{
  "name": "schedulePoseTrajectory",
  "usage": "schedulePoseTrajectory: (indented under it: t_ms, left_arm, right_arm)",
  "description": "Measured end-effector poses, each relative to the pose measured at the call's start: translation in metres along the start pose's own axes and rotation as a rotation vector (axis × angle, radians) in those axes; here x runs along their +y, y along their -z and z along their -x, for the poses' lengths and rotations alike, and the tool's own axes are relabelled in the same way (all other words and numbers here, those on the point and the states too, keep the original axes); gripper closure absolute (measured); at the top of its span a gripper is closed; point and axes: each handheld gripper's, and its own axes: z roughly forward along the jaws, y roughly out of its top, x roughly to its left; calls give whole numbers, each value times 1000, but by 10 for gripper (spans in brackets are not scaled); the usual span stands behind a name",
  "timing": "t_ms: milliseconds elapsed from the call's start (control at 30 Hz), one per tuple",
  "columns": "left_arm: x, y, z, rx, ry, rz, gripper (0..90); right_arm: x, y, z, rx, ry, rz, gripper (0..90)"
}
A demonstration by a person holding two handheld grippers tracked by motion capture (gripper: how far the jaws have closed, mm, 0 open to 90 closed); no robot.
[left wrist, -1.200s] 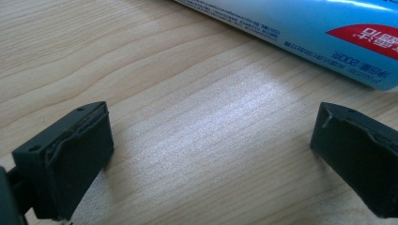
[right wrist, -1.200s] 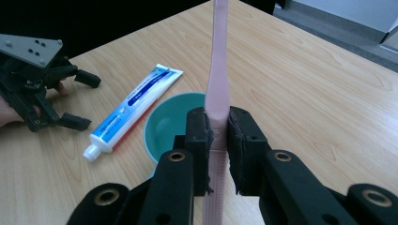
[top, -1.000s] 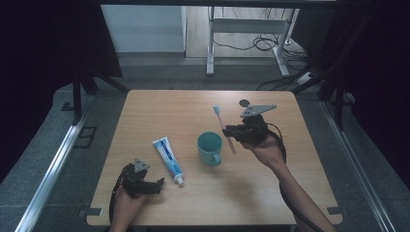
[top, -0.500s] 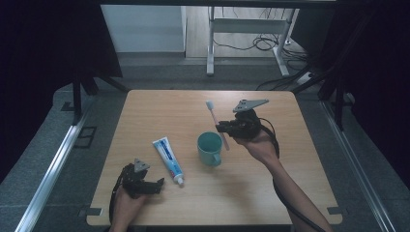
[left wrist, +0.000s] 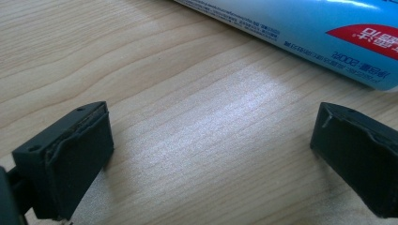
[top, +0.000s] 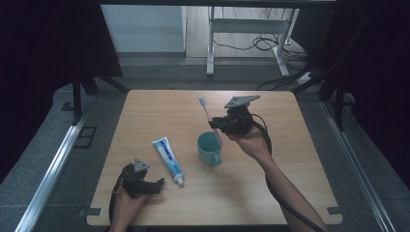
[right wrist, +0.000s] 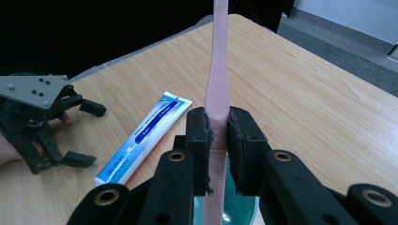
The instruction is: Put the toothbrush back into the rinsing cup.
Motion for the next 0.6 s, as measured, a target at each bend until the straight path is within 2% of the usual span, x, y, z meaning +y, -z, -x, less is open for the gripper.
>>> schedulePoseTrajectory:
  t_ms: [300,600]
  left_arm:
    - [0,0,0,-1,0,0,0]
    - [0,0,0,-1,-4,-3,0]
  right_arm:
    - [1,-12,-3,1,7,-2,786]
    - [-7,-24,-5,10,11,-12,786]
